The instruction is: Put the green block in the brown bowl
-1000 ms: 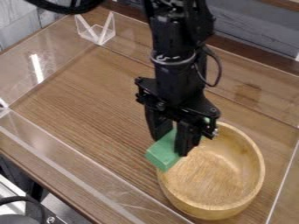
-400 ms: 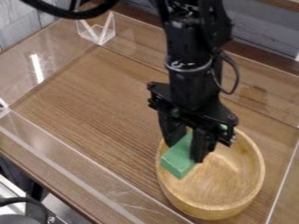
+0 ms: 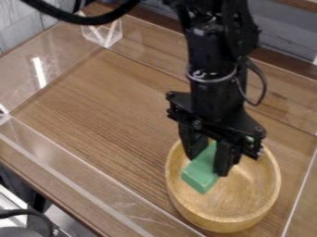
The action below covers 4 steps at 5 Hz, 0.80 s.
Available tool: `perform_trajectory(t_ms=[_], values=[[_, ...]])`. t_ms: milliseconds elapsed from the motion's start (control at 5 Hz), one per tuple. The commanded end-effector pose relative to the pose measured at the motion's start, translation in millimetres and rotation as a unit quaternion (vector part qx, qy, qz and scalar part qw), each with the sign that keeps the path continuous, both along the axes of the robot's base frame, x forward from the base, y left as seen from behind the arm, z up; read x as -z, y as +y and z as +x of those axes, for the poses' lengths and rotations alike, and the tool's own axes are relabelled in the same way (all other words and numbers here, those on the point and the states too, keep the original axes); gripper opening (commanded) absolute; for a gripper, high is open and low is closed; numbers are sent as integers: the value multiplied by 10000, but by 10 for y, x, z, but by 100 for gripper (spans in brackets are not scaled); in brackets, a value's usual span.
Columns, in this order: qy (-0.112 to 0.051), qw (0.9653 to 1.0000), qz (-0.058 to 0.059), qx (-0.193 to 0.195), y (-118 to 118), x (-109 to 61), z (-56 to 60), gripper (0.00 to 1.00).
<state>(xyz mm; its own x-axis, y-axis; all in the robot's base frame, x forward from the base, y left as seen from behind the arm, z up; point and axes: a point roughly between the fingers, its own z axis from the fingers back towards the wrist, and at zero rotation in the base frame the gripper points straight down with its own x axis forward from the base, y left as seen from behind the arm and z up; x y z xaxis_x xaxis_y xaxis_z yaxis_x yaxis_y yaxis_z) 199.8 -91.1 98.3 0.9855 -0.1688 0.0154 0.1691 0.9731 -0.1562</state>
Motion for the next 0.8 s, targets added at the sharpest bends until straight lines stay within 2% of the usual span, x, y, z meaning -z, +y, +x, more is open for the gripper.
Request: perform_trajectory(t_ms=[0, 400, 600], values=[[-236, 9997, -103, 9, -73, -80, 89, 0], [-220, 9997, -144, 2, -132, -12, 90, 0], [-218, 9996, -160, 2, -140, 2, 92, 100]])
